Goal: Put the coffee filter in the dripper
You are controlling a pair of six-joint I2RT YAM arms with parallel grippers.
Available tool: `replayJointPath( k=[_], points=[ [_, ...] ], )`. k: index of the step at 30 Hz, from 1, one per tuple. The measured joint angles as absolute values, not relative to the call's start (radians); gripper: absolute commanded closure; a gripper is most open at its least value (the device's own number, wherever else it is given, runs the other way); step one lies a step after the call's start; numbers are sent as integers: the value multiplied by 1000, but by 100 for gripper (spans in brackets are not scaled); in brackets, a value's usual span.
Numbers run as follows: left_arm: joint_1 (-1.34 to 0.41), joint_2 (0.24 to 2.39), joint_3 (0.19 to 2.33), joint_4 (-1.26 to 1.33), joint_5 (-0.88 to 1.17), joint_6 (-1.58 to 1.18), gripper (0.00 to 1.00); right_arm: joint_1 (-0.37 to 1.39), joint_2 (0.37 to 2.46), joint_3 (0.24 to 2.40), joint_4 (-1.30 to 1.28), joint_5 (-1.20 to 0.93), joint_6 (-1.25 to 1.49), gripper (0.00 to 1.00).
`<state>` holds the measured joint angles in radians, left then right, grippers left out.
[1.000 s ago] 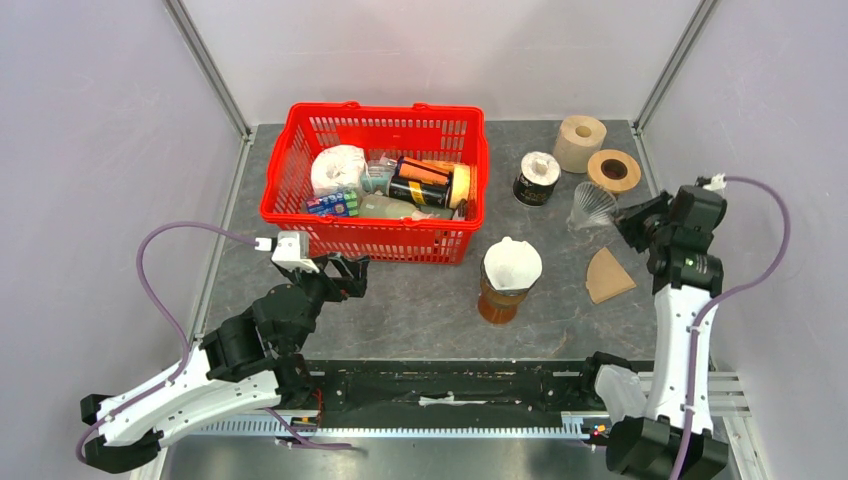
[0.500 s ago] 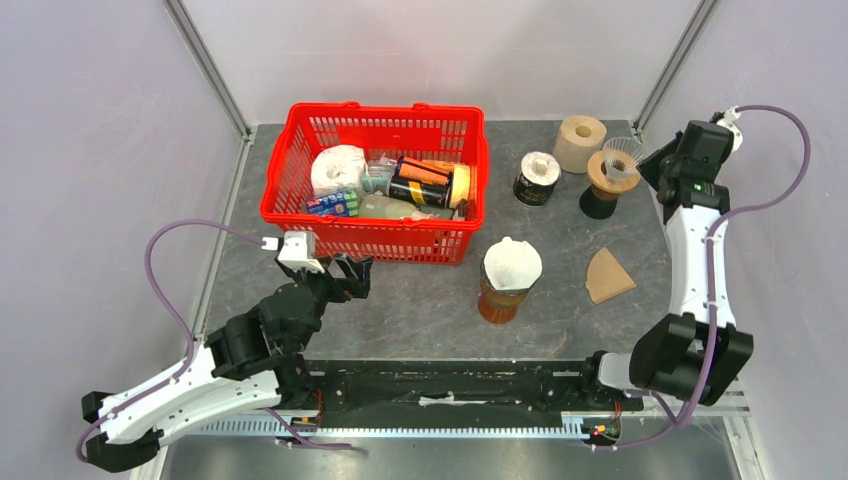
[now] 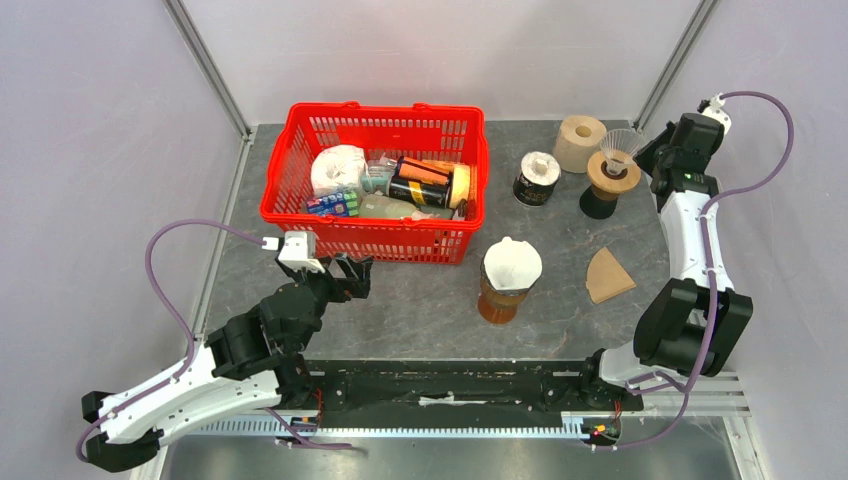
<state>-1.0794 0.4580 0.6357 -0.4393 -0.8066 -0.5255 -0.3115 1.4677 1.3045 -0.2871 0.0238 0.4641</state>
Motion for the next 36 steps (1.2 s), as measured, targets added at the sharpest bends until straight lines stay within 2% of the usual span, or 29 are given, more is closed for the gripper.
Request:
replayJointPath(
  k=[36],
  points=[
    [-1079, 437, 634, -439, -806, -525, 0, -310, 1571, 1244, -43, 12, 441, 100]
  ],
)
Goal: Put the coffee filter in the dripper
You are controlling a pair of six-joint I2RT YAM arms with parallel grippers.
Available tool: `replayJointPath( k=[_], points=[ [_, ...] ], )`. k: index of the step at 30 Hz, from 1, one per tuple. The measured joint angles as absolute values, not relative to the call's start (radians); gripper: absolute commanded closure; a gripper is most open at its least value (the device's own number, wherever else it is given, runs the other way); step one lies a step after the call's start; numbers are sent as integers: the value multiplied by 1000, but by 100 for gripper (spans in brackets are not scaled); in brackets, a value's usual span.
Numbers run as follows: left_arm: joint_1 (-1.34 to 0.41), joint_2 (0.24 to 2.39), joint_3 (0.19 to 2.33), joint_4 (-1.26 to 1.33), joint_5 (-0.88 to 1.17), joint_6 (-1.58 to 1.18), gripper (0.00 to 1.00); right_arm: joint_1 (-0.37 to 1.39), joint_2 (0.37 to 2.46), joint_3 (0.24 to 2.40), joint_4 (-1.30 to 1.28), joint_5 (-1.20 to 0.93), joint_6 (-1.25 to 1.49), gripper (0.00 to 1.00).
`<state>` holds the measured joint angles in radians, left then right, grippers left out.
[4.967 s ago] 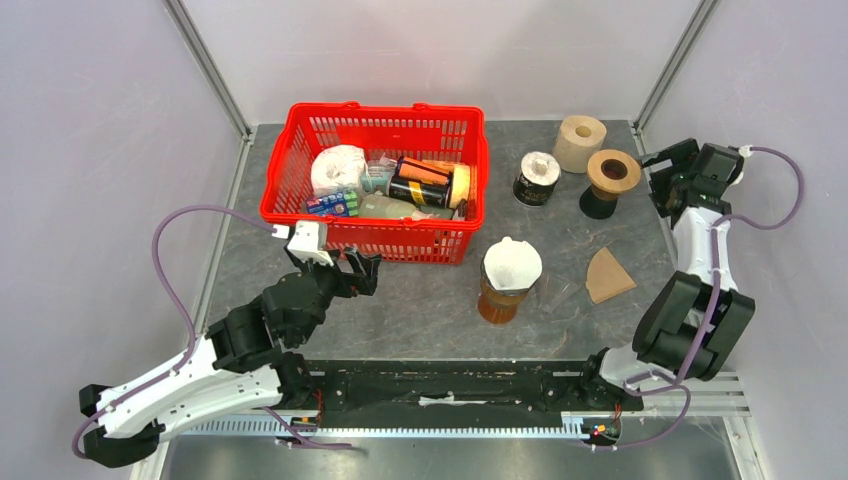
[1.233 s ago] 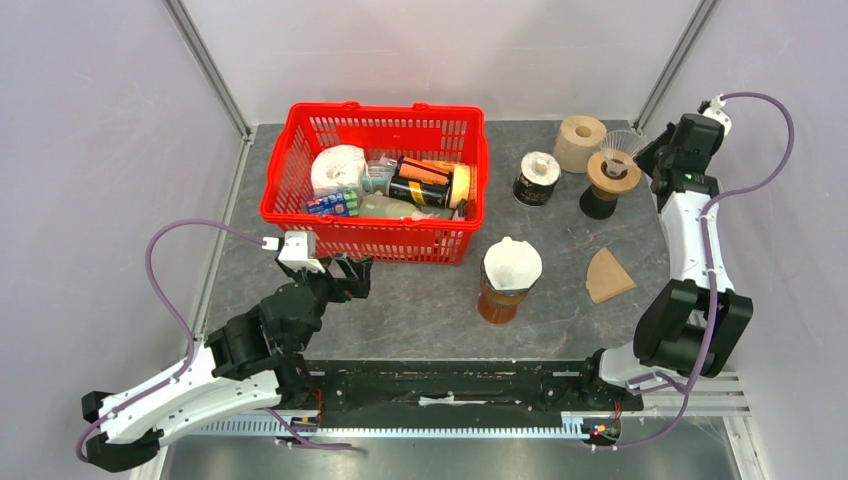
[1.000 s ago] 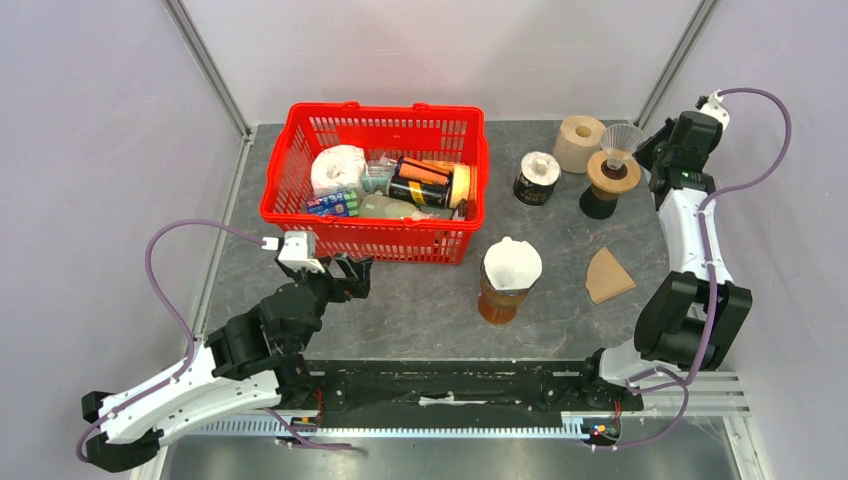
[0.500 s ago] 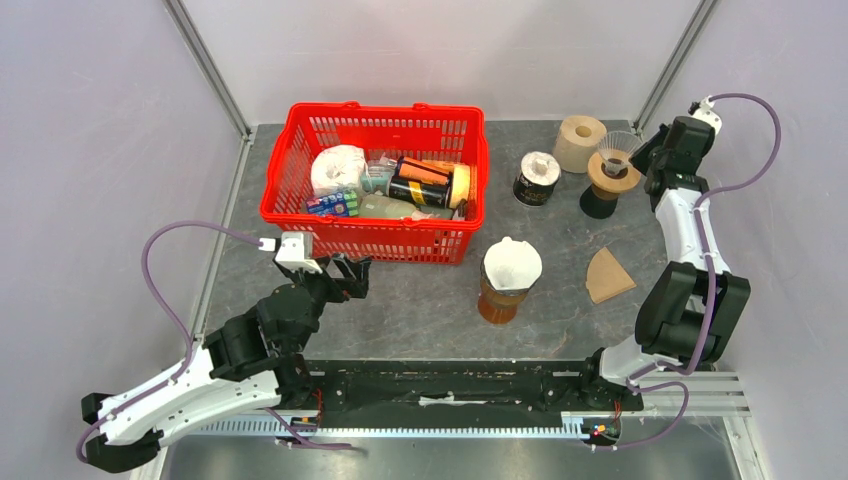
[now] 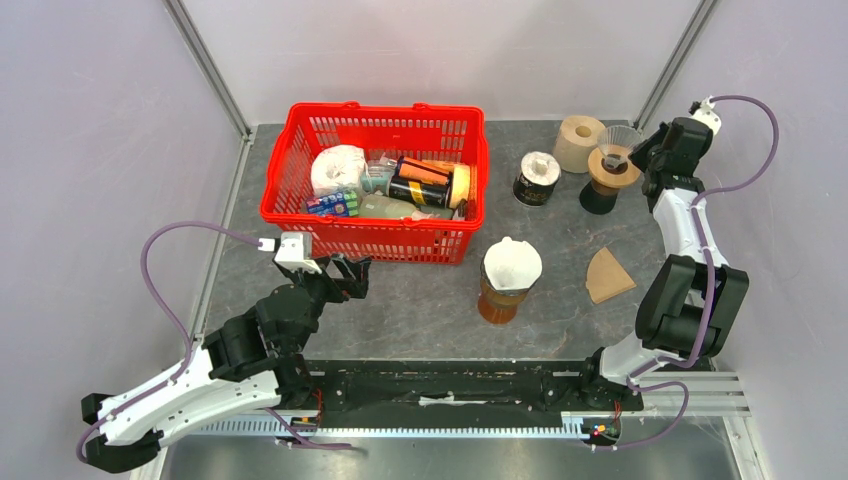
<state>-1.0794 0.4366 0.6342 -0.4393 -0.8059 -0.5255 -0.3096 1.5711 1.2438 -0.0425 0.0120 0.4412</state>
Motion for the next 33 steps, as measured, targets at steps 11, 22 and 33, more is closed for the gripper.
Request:
replayJointPath(
  k=[11, 22, 33],
  points=[
    [-1079, 439, 633, -439, -801, -525, 0, -311, 1570, 1244, -46, 16, 453, 100],
    [-1079, 442, 632, -438, -801, -525, 0, -335, 1570, 1244, -45, 13, 480, 100],
    [-1079, 446, 632, -437, -800, -525, 0, -338, 1600, 1249, -32, 12, 477, 100]
  ],
)
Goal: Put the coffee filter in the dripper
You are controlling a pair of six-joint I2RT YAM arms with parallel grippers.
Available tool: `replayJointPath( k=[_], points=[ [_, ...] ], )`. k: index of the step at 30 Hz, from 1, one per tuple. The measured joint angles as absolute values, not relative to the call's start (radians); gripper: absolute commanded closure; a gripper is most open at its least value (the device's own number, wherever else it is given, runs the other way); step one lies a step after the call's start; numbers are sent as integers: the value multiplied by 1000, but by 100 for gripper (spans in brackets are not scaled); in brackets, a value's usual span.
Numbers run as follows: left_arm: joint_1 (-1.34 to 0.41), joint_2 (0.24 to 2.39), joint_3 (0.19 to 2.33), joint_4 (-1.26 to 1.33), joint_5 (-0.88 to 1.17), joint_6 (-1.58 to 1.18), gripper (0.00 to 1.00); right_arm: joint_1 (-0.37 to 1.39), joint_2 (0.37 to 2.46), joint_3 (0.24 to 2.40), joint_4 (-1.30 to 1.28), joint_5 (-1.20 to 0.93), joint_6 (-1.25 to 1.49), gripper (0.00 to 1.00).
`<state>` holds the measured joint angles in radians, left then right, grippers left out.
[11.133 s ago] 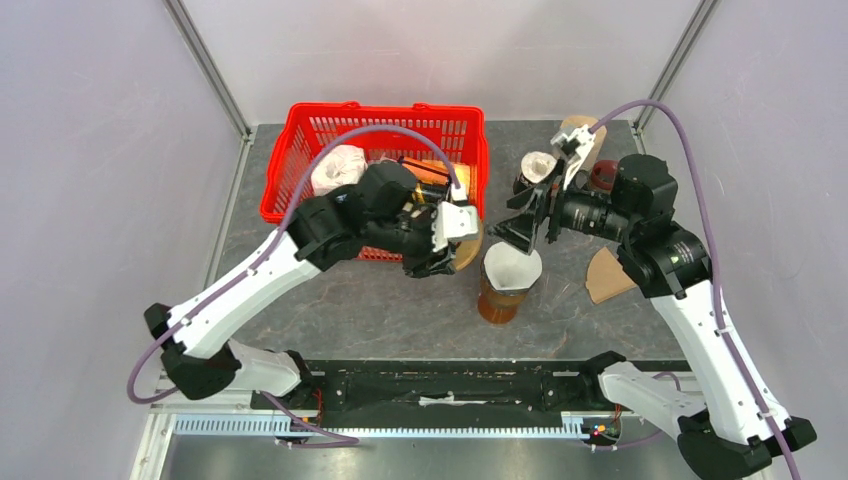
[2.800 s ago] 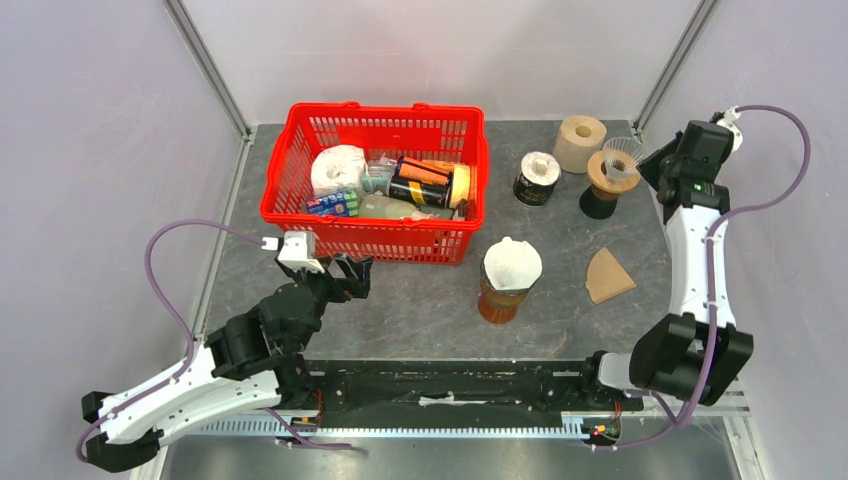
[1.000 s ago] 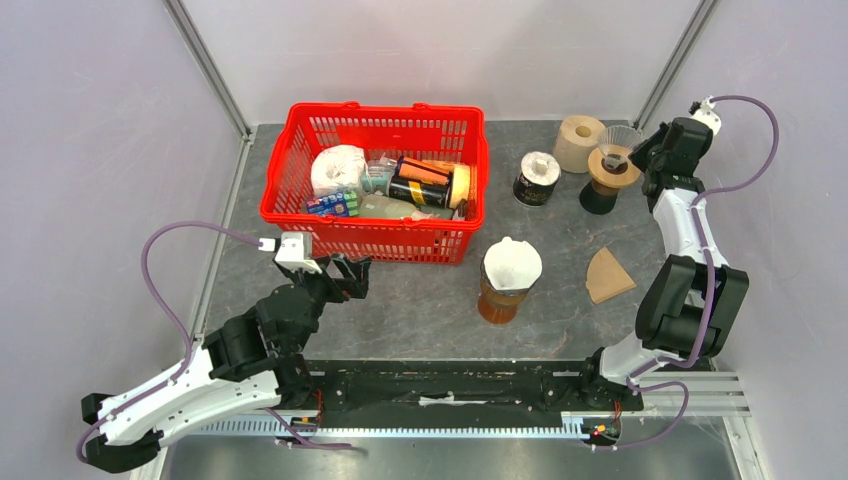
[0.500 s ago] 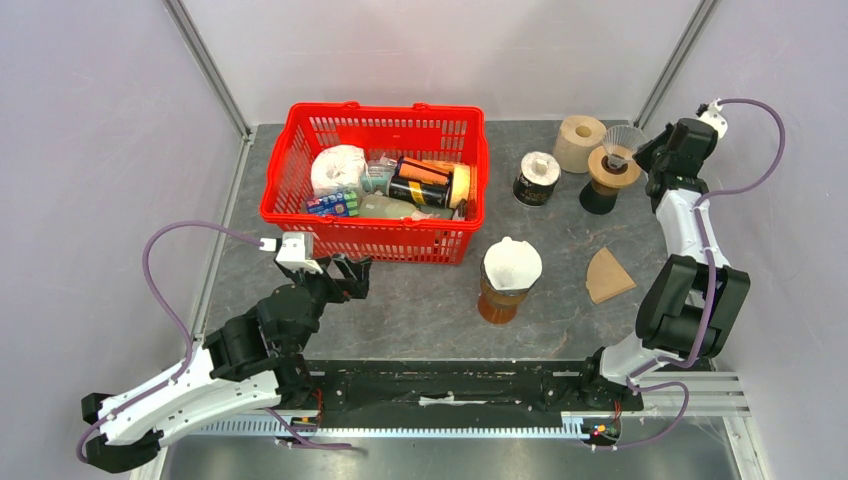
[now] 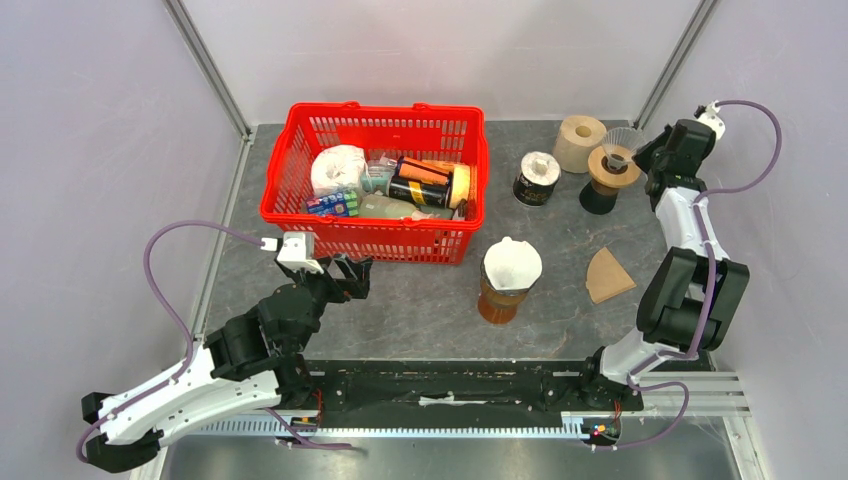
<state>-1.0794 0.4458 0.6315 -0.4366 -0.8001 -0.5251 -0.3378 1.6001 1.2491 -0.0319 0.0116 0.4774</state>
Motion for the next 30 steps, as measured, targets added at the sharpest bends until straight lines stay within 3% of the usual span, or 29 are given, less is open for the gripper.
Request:
replayJointPath(
  k=[30],
  points=[
    [-1079, 464, 632, -433, -801, -525, 0, -339, 1670, 1269, -30, 47, 433, 100]
  ],
)
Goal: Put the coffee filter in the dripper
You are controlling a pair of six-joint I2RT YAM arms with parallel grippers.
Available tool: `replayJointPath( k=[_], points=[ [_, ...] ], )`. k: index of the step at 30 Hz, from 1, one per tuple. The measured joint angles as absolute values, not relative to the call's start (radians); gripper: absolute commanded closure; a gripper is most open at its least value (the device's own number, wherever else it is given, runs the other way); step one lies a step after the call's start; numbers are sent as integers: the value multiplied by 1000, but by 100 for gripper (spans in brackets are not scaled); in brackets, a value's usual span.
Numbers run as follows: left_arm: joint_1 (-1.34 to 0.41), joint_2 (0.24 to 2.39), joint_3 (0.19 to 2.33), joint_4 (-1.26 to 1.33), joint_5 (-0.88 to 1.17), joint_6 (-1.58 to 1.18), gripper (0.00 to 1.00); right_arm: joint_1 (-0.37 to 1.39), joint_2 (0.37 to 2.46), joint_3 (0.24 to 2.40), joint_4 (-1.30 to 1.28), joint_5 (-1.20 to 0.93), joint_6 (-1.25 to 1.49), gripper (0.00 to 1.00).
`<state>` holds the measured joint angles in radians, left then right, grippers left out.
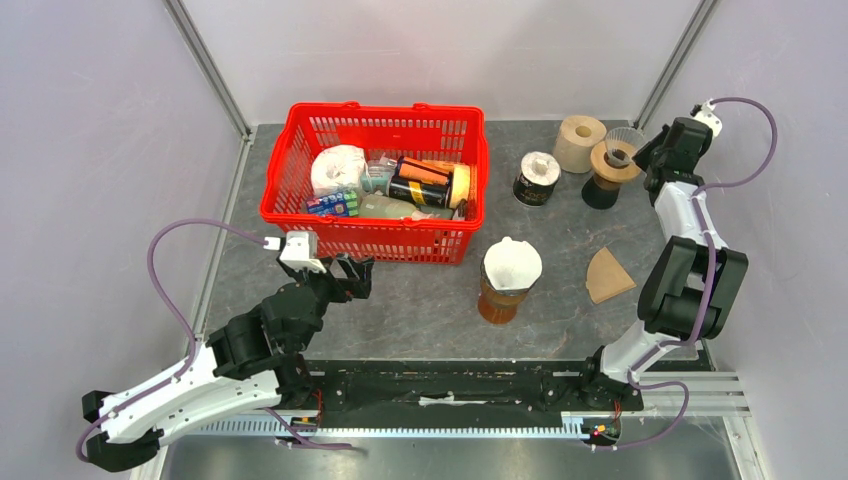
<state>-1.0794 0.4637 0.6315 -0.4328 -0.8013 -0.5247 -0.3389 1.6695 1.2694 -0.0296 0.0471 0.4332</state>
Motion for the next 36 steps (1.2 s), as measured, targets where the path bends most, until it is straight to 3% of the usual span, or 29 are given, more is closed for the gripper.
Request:
replayJointPath(
  k=[23, 36],
  points=[
    [-1079, 448, 631, -433, -812, -525, 0, -264, 1910, 1668, -342, 282, 258, 100],
    [-1079, 433, 625, -432, -815, -525, 0, -265, 1966, 1732, -409, 300, 231, 100]
  ],
)
